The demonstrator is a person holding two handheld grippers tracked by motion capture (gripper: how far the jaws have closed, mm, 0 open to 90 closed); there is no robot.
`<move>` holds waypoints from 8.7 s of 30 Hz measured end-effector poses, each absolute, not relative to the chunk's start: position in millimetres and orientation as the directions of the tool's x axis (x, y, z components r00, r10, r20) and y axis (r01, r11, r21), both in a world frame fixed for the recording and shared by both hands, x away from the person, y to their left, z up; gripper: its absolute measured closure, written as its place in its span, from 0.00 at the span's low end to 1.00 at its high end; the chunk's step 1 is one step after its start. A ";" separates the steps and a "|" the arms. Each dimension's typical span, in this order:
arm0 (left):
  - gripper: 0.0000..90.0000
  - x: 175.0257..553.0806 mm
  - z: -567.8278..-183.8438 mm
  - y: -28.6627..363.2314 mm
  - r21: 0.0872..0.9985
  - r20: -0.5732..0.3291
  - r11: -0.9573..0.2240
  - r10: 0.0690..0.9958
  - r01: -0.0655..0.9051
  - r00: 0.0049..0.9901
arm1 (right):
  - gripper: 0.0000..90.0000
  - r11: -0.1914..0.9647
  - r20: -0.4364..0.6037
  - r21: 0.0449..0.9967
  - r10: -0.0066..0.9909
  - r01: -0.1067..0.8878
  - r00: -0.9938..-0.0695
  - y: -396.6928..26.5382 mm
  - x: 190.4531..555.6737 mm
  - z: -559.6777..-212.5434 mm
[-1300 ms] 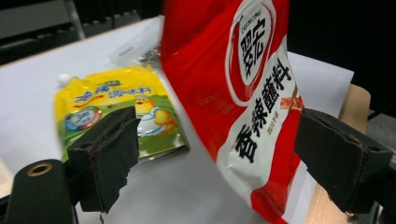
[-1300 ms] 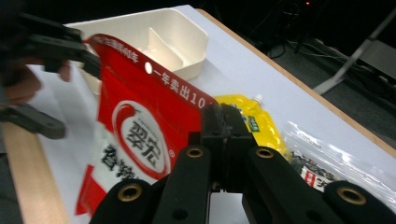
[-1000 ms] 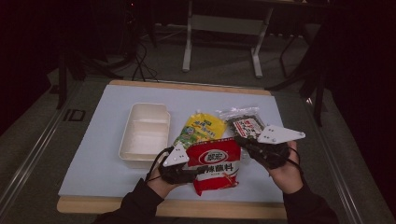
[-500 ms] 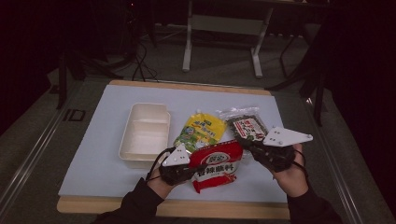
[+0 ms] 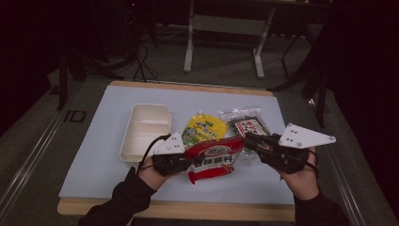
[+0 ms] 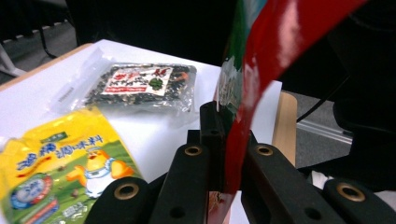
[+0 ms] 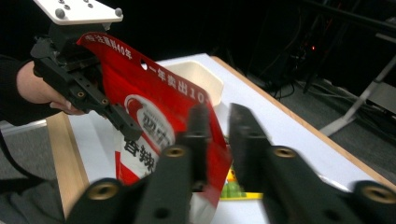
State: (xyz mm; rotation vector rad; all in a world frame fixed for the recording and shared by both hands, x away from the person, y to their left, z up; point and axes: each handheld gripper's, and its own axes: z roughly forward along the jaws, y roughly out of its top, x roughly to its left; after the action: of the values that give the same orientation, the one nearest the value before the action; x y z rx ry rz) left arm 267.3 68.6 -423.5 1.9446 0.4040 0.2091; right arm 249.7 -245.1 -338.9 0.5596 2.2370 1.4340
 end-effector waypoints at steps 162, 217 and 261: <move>0.08 300.0 -411.9 235.9 0.923 -0.046 -0.245 0.695 0.297 0.717 | 0.16 0.300 0.082 0.872 0.691 0.387 -0.719 -315.4 315.1 -454.6; 0.05 244.4 -481.8 133.4 0.897 -0.096 -0.315 0.546 0.309 0.832 | 1.00 0.244 0.081 0.703 0.905 0.668 -0.417 -371.2 500.8 -522.8; 0.05 243.5 -485.7 123.8 0.891 -0.101 -0.333 0.517 0.308 0.850 | 1.00 0.304 0.165 0.677 0.825 0.670 -0.540 -330.2 451.0 -545.3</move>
State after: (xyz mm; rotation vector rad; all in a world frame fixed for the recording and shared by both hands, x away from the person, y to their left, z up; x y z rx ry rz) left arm 243.5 123.8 -485.7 1.9440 0.6107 0.2412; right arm 451.0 -330.2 -545.3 1.3750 2.3551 1.0611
